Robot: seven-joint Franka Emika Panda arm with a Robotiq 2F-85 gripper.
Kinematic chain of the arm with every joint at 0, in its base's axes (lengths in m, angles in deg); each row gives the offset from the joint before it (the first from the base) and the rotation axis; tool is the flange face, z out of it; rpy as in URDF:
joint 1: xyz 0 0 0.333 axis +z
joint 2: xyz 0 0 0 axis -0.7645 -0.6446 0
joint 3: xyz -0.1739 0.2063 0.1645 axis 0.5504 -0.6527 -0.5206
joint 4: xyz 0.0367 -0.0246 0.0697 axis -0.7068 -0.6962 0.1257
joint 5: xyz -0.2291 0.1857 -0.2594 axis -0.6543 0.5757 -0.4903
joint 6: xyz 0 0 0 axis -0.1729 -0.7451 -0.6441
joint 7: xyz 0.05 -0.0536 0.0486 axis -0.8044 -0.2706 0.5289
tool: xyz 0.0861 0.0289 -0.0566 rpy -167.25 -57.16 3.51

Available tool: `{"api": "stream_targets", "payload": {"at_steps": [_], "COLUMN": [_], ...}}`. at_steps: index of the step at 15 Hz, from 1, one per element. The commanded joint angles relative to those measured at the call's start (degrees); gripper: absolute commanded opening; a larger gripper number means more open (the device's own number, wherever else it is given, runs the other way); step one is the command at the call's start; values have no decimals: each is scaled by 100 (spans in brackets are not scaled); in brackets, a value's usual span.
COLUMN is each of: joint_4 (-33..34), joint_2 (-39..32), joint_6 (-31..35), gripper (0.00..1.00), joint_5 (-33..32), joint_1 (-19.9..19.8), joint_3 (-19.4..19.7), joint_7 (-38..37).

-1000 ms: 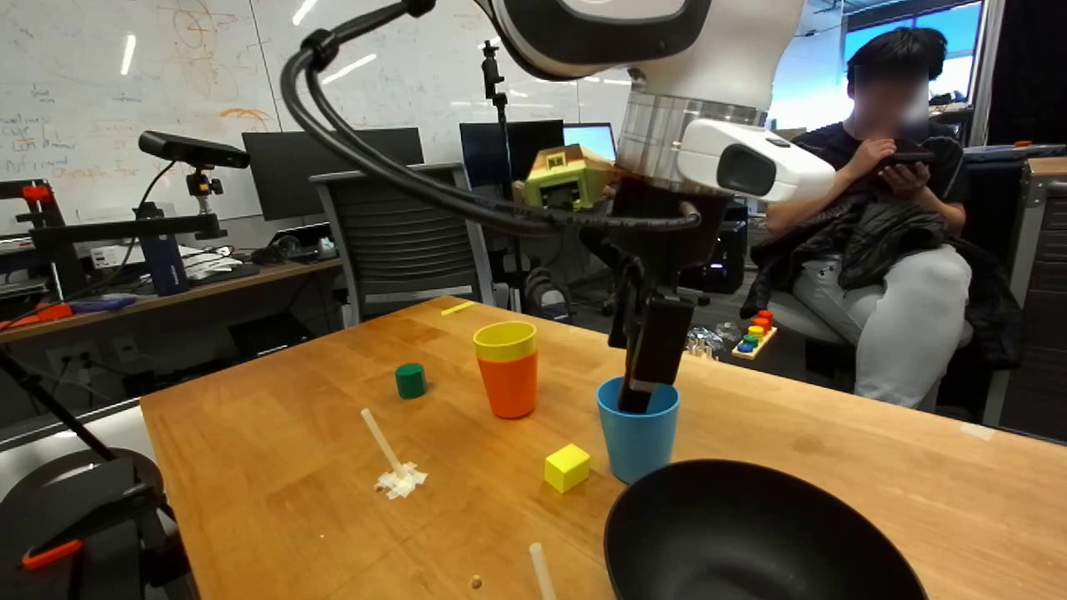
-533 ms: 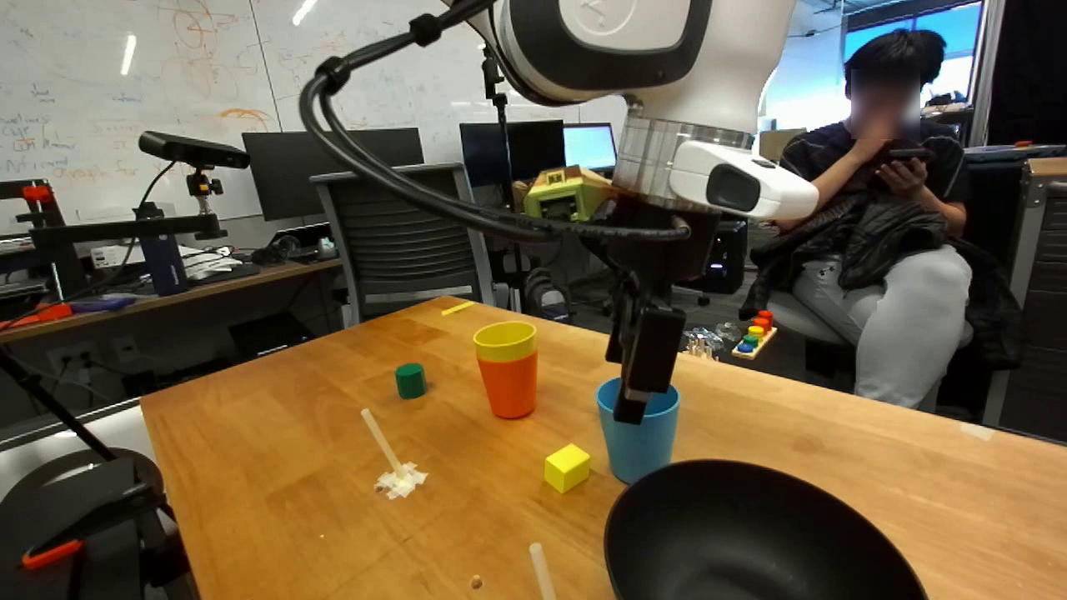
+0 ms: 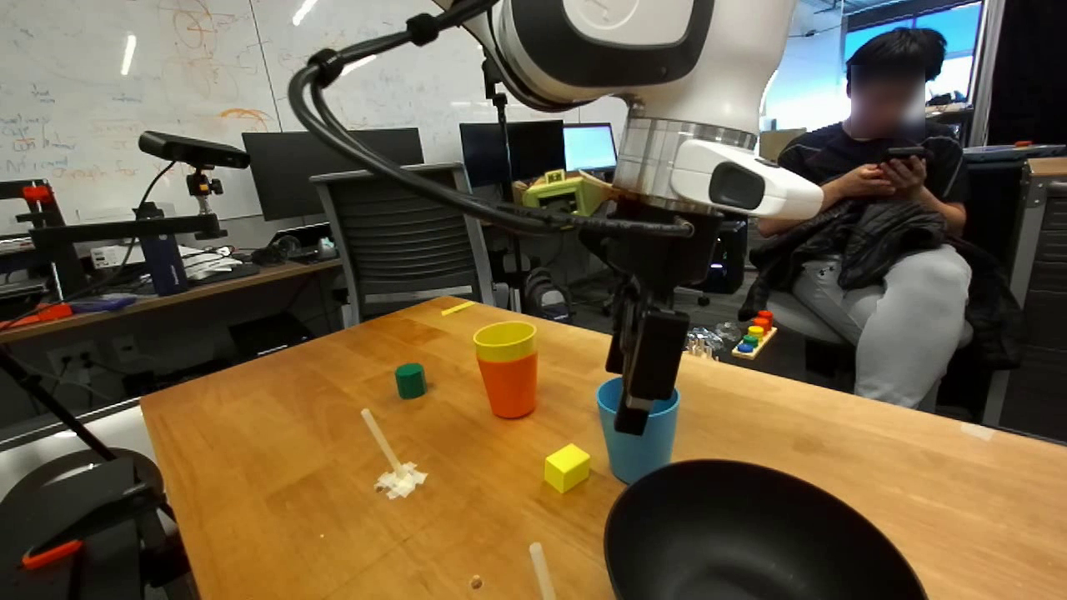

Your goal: Stack the cups

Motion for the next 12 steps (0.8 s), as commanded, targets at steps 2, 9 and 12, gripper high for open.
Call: {"api": "stream_targets", "payload": {"at_steps": [2,9,12], "joint_4": [94,130,63], "joint_2": [-136,-309,-254], "joint_6": [21,32,209], "gripper": [100,70,45], "joint_5": [3,19,152], "joint_1": [6,-39,-88], "joint_3": [-46,-32,-84], "joint_7": [-21,-16,69]}}
